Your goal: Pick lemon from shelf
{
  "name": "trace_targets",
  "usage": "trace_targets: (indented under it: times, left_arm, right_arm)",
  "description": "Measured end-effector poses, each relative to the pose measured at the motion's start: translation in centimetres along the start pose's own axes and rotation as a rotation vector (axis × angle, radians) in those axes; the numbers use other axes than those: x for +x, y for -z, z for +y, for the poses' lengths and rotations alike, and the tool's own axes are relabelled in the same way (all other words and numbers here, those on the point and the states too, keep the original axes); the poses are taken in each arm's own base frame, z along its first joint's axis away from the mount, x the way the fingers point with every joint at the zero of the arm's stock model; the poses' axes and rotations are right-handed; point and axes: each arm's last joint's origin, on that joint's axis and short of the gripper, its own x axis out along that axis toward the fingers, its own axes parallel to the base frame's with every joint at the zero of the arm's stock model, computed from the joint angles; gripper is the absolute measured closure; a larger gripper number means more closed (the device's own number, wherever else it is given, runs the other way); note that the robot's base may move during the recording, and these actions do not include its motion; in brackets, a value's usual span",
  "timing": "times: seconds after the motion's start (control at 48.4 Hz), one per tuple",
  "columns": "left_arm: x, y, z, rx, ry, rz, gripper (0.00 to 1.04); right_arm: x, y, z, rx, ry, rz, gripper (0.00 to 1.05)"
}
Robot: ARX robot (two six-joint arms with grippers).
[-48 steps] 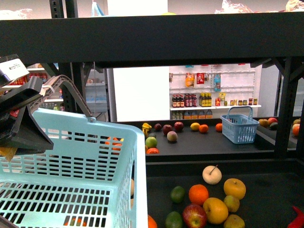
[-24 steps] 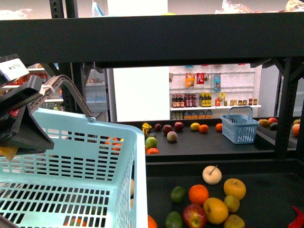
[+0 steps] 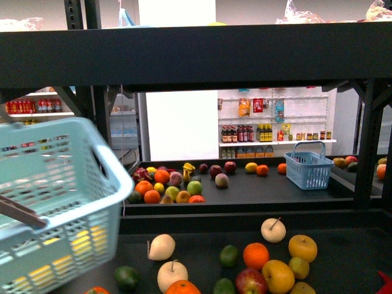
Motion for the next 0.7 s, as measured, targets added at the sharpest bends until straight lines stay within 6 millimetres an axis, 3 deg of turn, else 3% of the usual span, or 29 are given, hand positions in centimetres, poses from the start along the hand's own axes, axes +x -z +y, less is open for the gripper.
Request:
trace_targets:
  times: [0.248,0.702]
  left_arm:
    - [-2.5,-5.5,5.6,-0.249,-0.215,-0.299,0.90]
    - [-2.5,-9.3,10.8,-0.596,-0.262,-0.454,0.90]
  right_arm:
    - [0.0,0.0,0.0,0.000,0.000,0.000,0.08]
    - [0.0,0.0,0.0,0.000,0.001,0.000,0.08]
